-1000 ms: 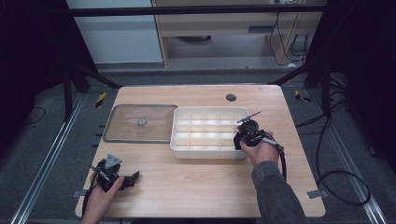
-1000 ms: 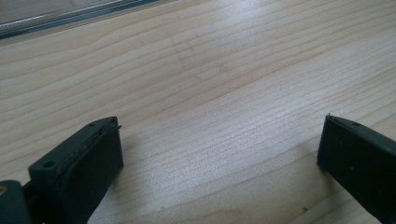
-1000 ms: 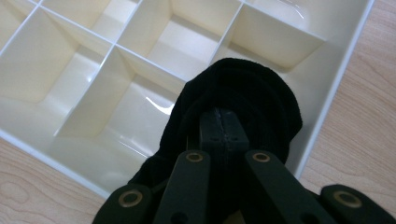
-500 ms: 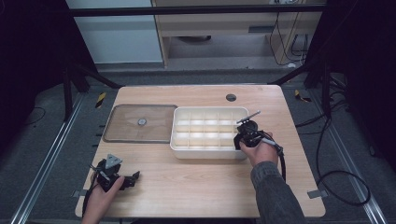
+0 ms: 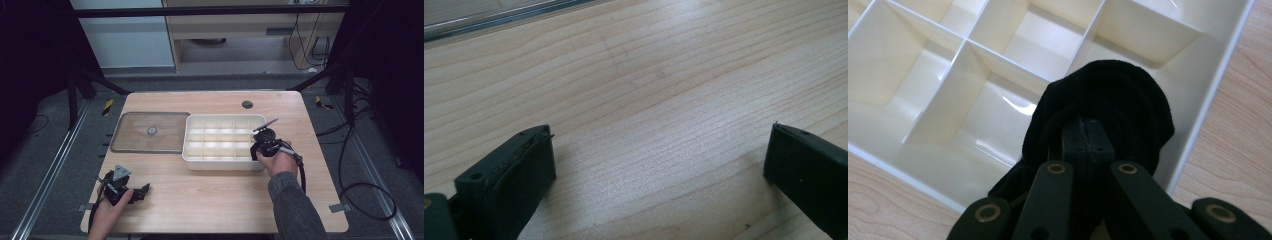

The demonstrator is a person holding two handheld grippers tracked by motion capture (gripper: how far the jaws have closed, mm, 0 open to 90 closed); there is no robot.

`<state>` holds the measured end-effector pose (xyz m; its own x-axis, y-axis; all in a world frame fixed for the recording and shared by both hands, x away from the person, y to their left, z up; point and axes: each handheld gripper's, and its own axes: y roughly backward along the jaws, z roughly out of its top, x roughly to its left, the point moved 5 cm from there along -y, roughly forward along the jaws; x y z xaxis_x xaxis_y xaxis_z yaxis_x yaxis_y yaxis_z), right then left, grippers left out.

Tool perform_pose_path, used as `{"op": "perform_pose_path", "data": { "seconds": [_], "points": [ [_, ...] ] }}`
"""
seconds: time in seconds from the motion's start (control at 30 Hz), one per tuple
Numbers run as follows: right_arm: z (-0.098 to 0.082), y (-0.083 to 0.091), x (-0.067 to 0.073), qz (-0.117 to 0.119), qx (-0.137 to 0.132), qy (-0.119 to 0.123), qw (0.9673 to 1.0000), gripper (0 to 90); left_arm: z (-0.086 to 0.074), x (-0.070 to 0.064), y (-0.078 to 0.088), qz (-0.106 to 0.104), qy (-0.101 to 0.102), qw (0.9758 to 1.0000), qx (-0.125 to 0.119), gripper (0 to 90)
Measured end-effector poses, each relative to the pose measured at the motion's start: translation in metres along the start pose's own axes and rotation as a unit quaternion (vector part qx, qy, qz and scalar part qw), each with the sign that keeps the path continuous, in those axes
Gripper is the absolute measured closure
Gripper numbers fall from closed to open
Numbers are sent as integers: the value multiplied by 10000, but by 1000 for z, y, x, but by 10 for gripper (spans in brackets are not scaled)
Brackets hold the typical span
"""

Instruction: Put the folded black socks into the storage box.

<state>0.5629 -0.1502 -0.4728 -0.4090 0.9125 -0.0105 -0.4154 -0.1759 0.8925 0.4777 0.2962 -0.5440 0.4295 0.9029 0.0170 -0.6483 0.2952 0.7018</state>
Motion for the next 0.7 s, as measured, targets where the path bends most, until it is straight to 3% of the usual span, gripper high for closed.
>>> {"op": "perform_pose_path", "data": {
  "seconds": [0.17,0.33,0.7],
  "points": [
    [0,-2,2,-108,136,50,9998,900,0,0,0,-1,-10,10000,12,0],
    [-2,-10,0,-52,338,15,9994,900,0,0,0,-9,-11,10000,10,0],
    [-1,-5,-1,-18,307,8,9995,900,0,0,0,0,-37,10000,13,0]
  ]
}}
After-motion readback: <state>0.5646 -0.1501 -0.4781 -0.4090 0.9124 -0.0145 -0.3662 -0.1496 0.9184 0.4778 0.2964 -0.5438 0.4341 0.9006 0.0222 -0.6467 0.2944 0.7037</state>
